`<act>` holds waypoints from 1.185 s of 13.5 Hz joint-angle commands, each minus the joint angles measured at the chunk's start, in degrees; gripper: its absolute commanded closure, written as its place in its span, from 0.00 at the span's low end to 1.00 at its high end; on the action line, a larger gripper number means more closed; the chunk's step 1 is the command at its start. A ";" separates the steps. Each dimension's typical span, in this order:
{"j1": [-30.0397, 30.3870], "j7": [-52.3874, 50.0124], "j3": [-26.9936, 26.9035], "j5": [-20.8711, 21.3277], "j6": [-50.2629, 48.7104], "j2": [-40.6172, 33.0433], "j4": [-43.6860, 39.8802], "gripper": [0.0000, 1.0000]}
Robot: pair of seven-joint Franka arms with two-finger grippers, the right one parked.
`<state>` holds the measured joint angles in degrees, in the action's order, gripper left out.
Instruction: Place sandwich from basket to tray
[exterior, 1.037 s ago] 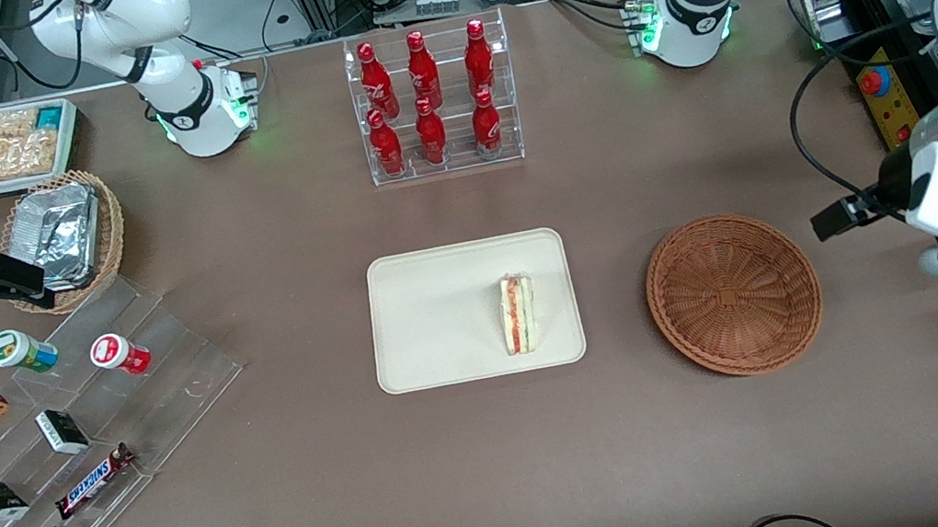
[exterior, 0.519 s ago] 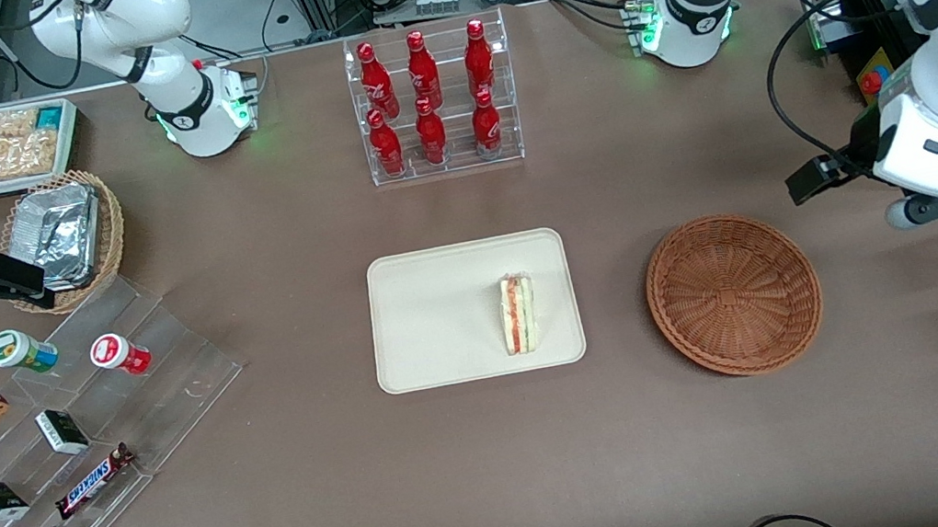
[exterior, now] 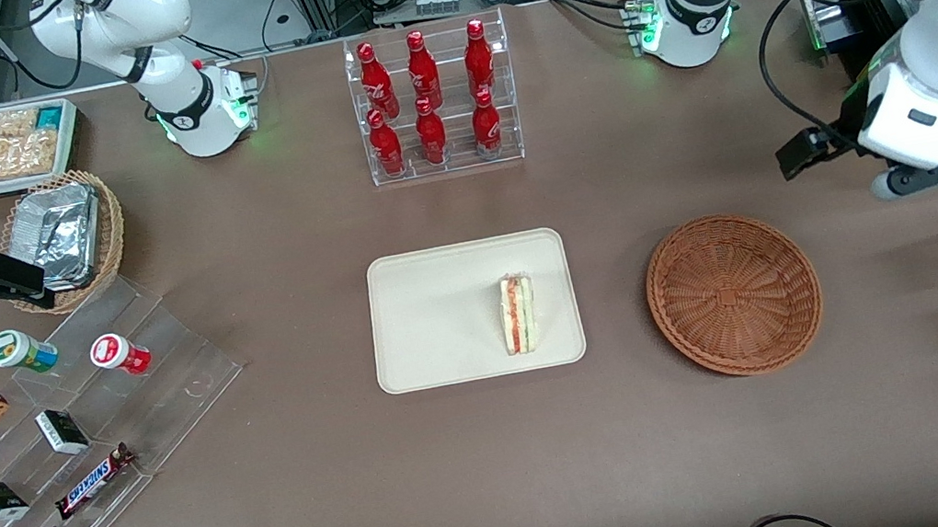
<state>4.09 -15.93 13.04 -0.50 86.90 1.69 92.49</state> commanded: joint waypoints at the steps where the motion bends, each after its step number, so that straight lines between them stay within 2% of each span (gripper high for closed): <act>1: 0.57 4.84 -1.52 -1.17 -1.64 -4.14 2.60 0.00; 6: 0.57 6.60 -1.71 -0.91 -1.64 -7.75 5.51 0.00; 9: 0.66 10.47 -1.71 -0.56 -2.25 -7.84 5.51 0.00; 15: 0.84 10.48 -1.88 -0.29 -2.26 -7.23 4.54 0.00; 16: 2.58 10.48 -1.71 -0.38 -2.17 -6.97 4.37 0.00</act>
<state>4.27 -6.75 11.02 -0.52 85.11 -4.45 96.61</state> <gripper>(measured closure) 0.000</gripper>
